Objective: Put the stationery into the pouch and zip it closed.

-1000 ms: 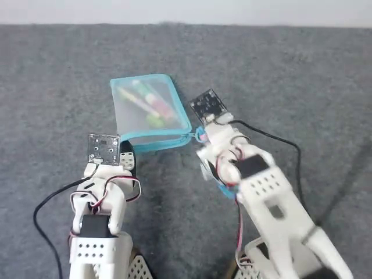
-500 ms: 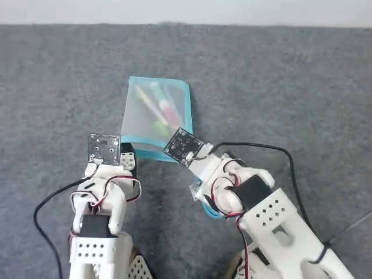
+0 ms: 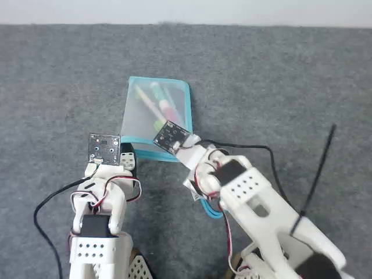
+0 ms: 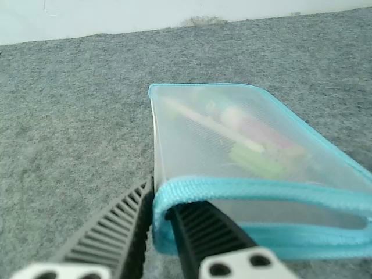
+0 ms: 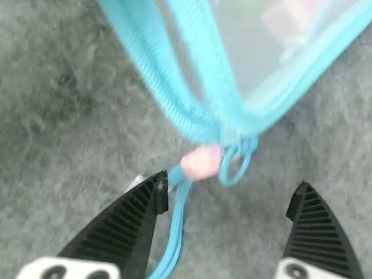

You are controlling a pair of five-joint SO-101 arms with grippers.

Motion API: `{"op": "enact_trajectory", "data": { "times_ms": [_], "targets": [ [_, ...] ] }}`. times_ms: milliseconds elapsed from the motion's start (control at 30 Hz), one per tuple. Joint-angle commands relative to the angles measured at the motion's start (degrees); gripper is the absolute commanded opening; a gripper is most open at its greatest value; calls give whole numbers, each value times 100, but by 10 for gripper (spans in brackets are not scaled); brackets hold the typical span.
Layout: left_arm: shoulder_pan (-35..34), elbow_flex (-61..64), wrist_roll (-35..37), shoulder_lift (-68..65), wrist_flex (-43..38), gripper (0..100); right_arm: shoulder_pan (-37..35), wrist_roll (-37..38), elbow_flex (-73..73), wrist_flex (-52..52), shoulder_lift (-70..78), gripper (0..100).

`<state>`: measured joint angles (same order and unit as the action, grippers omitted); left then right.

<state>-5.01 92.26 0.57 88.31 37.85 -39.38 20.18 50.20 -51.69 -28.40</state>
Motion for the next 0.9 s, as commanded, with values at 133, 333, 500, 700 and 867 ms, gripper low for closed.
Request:
{"op": "enact_trajectory", "data": {
  "times_ms": [133, 333, 500, 700, 867],
  "targets": [
    [18, -338, -97, 149, -123, 11, -13, 88, -1125, 585, 646, 318],
    [18, -338, -97, 149, -123, 11, 4, 88, -1240, 637, 1165, 245],
    [18, -338, -97, 149, -123, 11, 391, 70, -1284, 585, 1059, 41],
    [9, -338, -79, 149, -123, 11, 822, 62, -1952, -453, 681, 6],
    [35, -338, -105, 114, -123, 10, 690, 97, -2444, -1051, 479, 6]
  ]
}}
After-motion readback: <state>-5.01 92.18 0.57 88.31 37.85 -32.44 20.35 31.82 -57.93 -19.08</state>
